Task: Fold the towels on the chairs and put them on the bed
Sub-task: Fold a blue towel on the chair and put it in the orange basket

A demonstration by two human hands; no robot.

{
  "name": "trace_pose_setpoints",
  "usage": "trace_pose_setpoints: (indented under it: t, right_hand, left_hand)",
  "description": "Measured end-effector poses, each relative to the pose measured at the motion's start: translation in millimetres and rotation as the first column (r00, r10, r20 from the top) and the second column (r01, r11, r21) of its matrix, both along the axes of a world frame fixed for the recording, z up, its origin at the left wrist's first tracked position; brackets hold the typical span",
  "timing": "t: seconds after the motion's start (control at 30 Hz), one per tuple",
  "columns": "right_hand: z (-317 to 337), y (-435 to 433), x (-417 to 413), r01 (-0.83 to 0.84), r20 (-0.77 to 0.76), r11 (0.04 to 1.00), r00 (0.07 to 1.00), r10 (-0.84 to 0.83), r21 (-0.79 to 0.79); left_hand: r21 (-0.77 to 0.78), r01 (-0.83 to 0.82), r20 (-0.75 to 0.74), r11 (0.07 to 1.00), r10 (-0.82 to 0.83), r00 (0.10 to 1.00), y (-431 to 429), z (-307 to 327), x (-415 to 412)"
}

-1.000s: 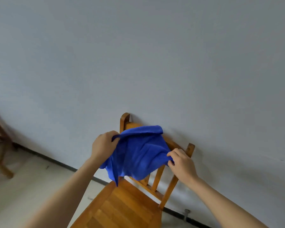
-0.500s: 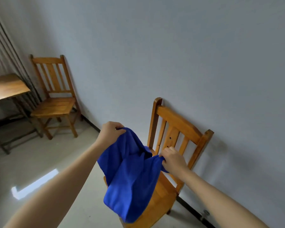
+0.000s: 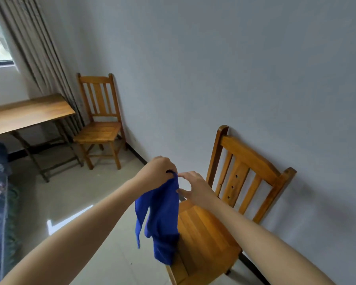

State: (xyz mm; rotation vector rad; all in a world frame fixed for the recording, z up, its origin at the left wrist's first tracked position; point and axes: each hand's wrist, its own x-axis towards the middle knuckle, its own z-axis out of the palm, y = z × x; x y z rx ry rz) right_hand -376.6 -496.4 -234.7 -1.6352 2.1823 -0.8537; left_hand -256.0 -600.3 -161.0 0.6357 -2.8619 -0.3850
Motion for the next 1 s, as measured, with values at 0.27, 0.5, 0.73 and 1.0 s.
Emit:
trace_pose_setpoints:
  t: [0.27,0.5,0.73,1.0]
  right_hand:
    - [18.0,-17.6,32.6,0.003,0.152,1.000,0.988,0.000,-0.023]
    - [52.5,-22.3,41.5,0.126,0.438,0.985,0.897,-0.062,-0.119]
    - [89.6,-25.4,41.0,0.154,0.437,0.967,0.898,-0.051,-0.204]
    - [76.6,-30.1,34.7,0.267,0.504,0.963,0.836,-0.218,-0.027]
  left_hand:
    - [-0.041,-0.024,-0.072,0.999,0.021,0.997,-11.5,14.3,28.5]
    - [0.148,-0.217,-0.027,0.965,0.223,0.974,-27.6,-4.4,62.7]
    - [0.771,-0.250,-0.017,0.585,0.413,0.911,-44.0,-38.2,103.3]
    - [0.901,0.197,-0.414,0.386,0.631,0.656,-50.7,6.9,107.9]
